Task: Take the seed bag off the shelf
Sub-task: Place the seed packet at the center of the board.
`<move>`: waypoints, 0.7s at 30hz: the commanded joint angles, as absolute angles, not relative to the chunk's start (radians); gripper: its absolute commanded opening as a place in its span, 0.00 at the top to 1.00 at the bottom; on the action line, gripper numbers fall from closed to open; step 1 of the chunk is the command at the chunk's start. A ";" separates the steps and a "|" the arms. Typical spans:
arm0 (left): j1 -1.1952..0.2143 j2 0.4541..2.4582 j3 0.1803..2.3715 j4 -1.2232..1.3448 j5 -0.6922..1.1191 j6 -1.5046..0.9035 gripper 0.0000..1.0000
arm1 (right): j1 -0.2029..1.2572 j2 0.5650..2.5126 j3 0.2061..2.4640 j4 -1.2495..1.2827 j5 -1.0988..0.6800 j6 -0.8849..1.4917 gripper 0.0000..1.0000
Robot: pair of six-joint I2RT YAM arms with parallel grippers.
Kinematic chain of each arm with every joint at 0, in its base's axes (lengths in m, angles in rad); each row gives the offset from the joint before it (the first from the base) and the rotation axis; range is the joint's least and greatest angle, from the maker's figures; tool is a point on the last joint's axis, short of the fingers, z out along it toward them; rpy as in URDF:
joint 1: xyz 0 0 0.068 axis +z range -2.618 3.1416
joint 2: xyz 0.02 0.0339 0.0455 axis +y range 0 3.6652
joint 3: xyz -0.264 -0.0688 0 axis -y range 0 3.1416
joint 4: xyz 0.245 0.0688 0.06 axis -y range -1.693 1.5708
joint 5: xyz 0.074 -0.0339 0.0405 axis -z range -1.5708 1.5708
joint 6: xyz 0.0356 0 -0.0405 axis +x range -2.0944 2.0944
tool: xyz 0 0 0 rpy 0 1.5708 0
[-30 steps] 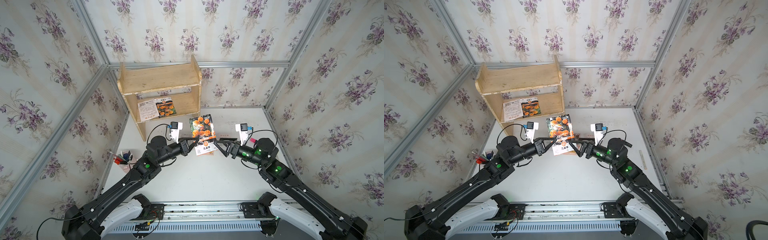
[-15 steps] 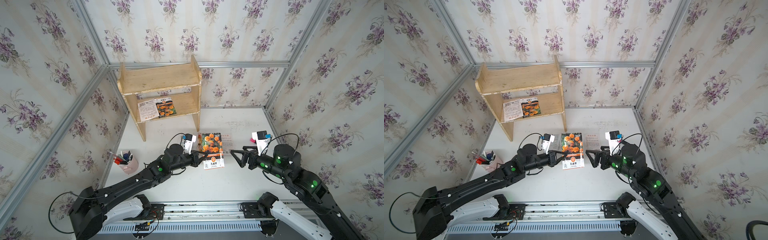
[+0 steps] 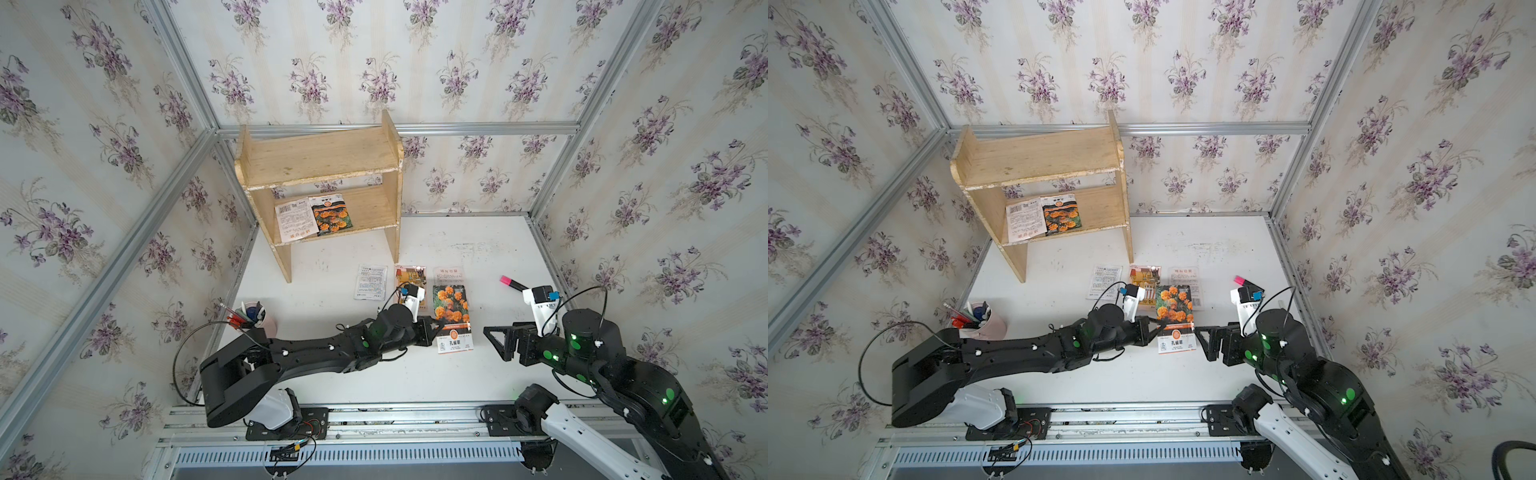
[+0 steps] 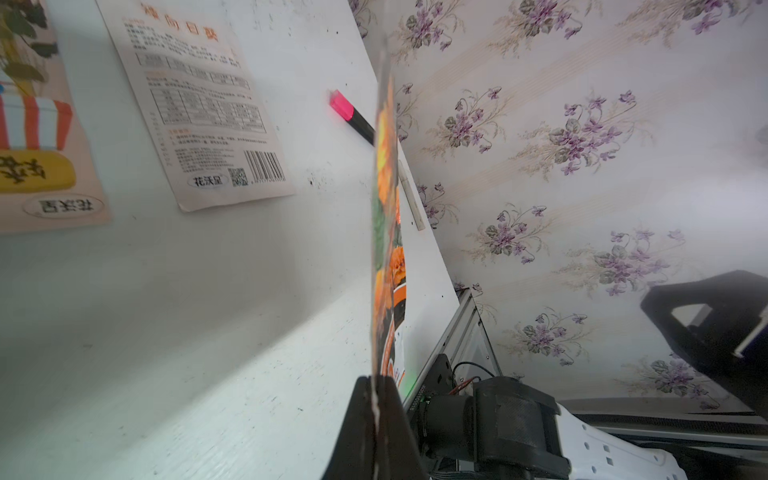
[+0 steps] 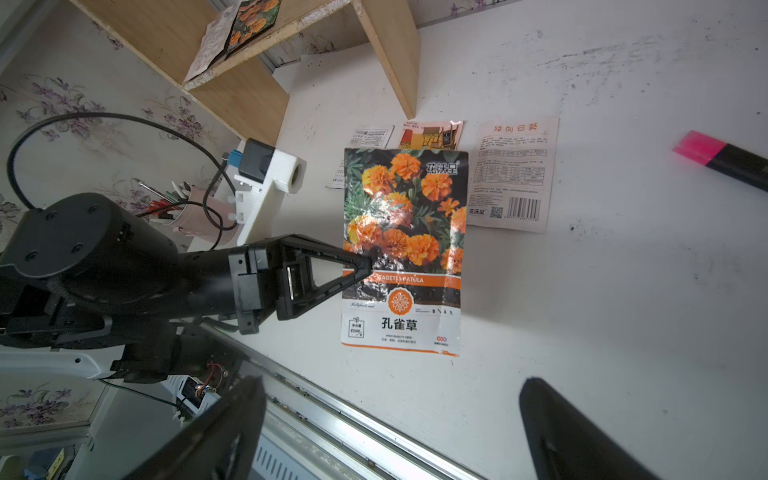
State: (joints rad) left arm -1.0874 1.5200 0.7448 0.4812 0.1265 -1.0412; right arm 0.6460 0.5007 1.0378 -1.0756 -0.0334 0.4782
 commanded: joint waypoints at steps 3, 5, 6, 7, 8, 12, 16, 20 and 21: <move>-1.135 1.623 0.799 0.538 0.062 -1.134 1.00 | 0.647 0.484 1.053 -1.135 0.012 0.497 0.00; -1.150 1.663 0.819 0.532 0.050 -1.159 1.00 | 0.647 0.480 1.052 -1.136 0.012 0.499 0.00; -1.156 1.684 0.831 0.522 0.048 -1.172 1.00 | 0.647 0.479 1.052 -1.140 0.014 0.499 0.00; -1.161 1.703 0.844 0.509 0.049 -1.186 1.00 | 0.647 0.479 1.052 -1.142 0.015 0.499 0.00; -1.164 1.717 0.851 0.495 0.048 -1.199 1.00 | 0.647 0.478 1.050 -1.144 0.016 0.499 0.00; -1.166 1.770 0.870 0.444 0.054 -1.263 1.00 | 0.647 0.471 1.049 -1.142 0.017 0.501 0.00; -1.166 1.814 0.898 0.389 0.070 -1.296 1.00 | 0.647 0.471 1.042 -1.137 0.017 0.500 0.00; -1.166 1.856 0.943 0.337 0.104 -1.308 1.00 | 0.647 0.472 1.032 -1.126 0.018 0.501 0.00; -1.166 1.863 0.949 0.328 0.110 -1.312 1.00 | 0.647 0.472 1.029 -1.122 0.018 0.500 0.00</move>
State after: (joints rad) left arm -1.1664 1.8492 0.9306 0.3721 0.0856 -1.2896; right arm 0.6460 0.4721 1.0317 -1.1267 0.0101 0.4976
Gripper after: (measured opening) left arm 0.058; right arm 0.999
